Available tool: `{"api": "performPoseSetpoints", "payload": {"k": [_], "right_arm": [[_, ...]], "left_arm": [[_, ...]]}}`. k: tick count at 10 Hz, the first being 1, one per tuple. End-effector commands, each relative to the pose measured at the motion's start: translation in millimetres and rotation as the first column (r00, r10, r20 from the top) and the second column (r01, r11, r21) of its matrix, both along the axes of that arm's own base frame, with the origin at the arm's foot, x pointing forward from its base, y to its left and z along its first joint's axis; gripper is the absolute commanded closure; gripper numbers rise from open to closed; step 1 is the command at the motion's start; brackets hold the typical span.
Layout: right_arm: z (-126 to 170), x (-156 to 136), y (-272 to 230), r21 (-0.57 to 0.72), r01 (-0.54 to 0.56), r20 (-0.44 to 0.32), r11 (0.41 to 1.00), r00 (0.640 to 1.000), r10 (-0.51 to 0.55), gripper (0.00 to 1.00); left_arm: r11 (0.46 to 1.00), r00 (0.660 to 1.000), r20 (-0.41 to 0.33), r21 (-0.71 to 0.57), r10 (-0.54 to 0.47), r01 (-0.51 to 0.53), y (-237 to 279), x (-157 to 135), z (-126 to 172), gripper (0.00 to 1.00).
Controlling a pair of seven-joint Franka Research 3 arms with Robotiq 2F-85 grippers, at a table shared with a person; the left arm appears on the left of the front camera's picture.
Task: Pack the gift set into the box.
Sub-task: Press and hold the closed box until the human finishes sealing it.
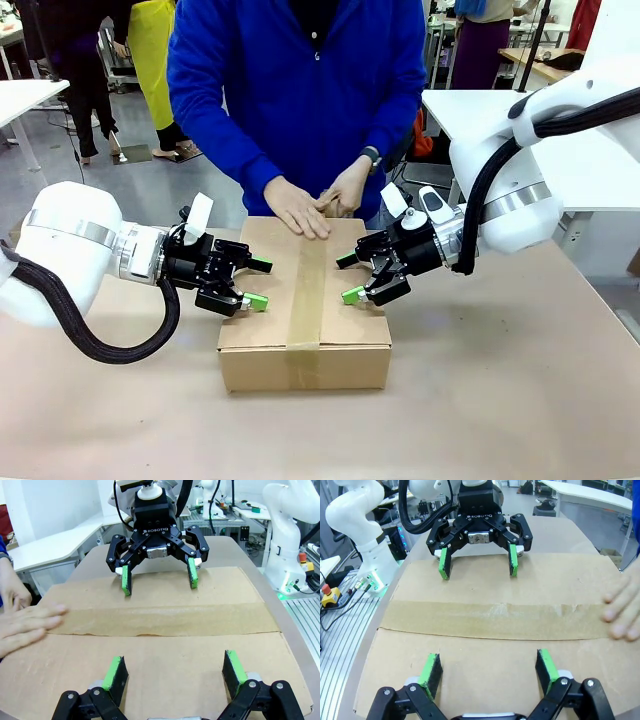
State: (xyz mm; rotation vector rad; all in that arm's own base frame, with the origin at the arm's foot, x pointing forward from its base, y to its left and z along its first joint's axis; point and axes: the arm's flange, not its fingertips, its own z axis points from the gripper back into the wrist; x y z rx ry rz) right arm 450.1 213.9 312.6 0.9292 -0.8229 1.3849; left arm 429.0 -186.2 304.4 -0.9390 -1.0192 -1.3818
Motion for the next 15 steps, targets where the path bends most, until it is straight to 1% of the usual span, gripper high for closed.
{"api": "performPoseSetpoints", "payload": {"k": [1, 11, 12, 13, 14, 15], "right_arm": [[-0.8, -0.6, 1.3, 0.006, 0.006, 0.002, 1.0, 1.0, -0.006, 0.0], [0.2, 0.1, 0.0, 0.0, 0.0, 0.0, 1.0, 1.0, 0.0, 0.0], [22.0, -7.9, -19.8, 0.078, 0.011, 0.005, 0.997, 1.0, -0.011, 0.0], [43.4, -22.0, -59.2, 0.144, 0.068, 0.014, 0.987, 0.997, -0.071, 0.0], [59.6, -42.4, -114.8, 0.25, 0.135, 0.054, 0.959, 0.987, -0.153, 0.0], [63.6, -59.7, -164.5, 0.357, 0.214, 0.075, 0.909, 0.964, -0.256, 0.0]], "left_arm": [[1.0, 1.0, 0.006, -0.008, -0.006, 0.006, 1.6, -1.7, -1.1, 0.0], [1.0, 1.0, 0.0, 0.0, 0.0, 0.0, 0.0, 0.0, 0.0, 0.0], [0.996, 0.999, -0.032, -0.09, -0.002, -0.001, 25.6, -5.6, 30.8, 0.0], [0.987, 0.999, -0.02, -0.155, 0.03, -0.032, 64.7, -14.2, 53.4, 0.0], [0.974, 0.996, -0.002, -0.208, 0.093, -0.092, 111.4, -26.4, 65.0, 0.0], [0.956, 0.991, 0.005, -0.264, 0.136, -0.13, 148.7, -35.5, 62.7, 0.0]]}}
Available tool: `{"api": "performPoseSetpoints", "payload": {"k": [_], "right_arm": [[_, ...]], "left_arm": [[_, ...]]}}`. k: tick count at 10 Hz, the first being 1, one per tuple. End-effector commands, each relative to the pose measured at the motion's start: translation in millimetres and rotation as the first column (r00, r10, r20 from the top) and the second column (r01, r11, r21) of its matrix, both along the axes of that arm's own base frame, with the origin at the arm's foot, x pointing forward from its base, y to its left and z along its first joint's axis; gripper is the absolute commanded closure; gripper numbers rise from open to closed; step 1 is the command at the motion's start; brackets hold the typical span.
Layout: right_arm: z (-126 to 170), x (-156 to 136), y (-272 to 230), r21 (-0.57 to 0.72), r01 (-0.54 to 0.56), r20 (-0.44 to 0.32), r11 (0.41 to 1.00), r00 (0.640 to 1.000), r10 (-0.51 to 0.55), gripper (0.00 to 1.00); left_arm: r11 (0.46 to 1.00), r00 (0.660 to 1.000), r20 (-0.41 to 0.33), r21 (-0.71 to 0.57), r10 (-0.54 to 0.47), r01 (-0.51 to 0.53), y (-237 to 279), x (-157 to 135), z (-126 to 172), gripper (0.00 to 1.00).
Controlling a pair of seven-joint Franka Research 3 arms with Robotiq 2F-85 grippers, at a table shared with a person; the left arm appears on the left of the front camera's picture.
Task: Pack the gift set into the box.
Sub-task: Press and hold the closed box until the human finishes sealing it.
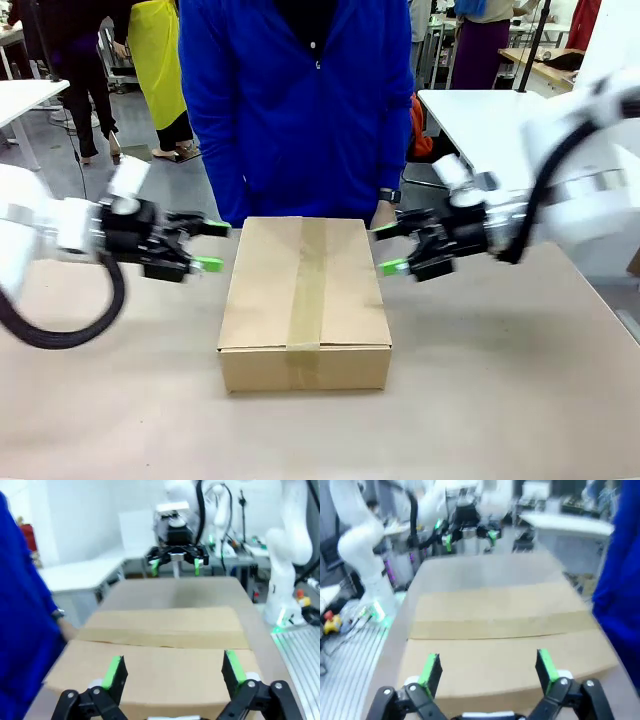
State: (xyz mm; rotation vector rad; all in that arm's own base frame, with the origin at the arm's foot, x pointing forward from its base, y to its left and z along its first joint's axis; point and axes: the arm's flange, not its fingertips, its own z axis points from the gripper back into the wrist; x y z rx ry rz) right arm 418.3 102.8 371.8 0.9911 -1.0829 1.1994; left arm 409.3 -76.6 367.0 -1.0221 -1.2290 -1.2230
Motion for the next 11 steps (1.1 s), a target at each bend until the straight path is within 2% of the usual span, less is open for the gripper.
{"api": "performPoseSetpoints", "payload": {"k": [1, 2, 3, 4, 11], "right_arm": [[0.0, -43.4, -92.0, 0.227, 0.178, 0.096, 0.957, 0.974, -0.204, 0.0], [-8.9, -53.9, -116.2, 0.3, 0.251, 0.099, 0.92, 0.951, -0.292, 0.0], [-18.1, -56.0, -126.8, 0.363, 0.315, 0.111, 0.877, 0.92, -0.377, 0.0], [16.6, -30.8, -105.6, 0.212, 0.204, 0.044, 0.956, 0.975, -0.218, 0.0], [16.6, -30.8, -105.6, 0.212, 0.204, 0.044, 0.956, 0.975, -0.218, 0.0]], "left_arm": [[0.987, 0.992, -0.012, -0.103, 0.123, -0.123, 69.3, -20.2, -10.9, 0.0], [0.964, 0.975, -0.033, -0.148, 0.219, -0.222, 91.7, -23.1, -24.7, 0.0], [0.932, 0.959, -0.084, -0.223, 0.272, -0.285, 105.8, -21.6, -36.7, 0.0], [0.983, 0.988, -0.022, -0.102, 0.15, -0.152, 84.7, -23.8, -4.2, 0.0], [0.983, 0.988, -0.022, -0.102, 0.15, -0.152, 84.7, -23.8, -4.2, 0.0]]}}
